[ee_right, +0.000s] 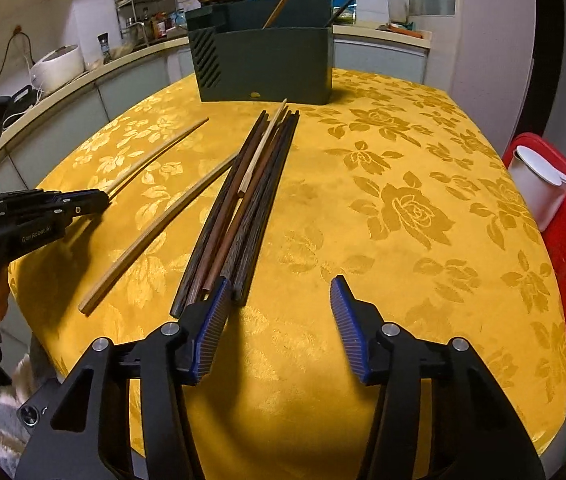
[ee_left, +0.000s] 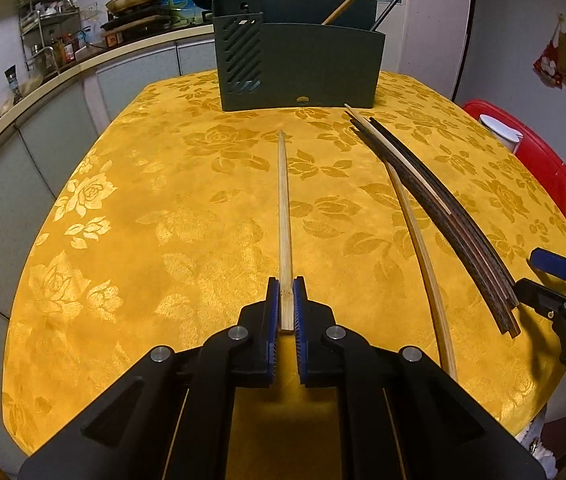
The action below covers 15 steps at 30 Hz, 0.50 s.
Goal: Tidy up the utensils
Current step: 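Grasp a dark chopstick with the right gripper while the left gripper holds its chopstick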
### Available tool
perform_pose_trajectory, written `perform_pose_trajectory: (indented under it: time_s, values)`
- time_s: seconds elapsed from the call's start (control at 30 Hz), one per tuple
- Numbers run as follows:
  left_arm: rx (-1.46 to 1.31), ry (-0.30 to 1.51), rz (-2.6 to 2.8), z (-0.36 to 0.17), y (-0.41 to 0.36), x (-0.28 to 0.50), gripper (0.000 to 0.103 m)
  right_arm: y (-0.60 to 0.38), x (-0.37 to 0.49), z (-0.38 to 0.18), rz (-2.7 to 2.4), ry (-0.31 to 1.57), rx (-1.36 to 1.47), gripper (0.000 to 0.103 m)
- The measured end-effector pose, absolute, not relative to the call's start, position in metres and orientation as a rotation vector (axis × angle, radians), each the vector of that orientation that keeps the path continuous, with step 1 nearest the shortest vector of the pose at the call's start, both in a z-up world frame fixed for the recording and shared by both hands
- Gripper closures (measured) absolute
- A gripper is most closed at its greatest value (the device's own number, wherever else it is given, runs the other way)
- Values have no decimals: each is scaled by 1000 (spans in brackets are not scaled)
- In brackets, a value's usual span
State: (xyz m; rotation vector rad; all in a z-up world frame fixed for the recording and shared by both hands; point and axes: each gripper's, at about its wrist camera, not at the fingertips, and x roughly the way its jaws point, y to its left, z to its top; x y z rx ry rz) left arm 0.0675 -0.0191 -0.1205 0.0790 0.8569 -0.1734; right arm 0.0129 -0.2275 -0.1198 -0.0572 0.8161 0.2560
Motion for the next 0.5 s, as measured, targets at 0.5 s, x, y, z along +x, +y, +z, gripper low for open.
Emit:
perform_pose_trajectory:
  time_s: [0.5]
  values:
    - [30, 843, -166, -121, -15, 65, 95, -215, 19, -127, 244, 757, -76, 73]
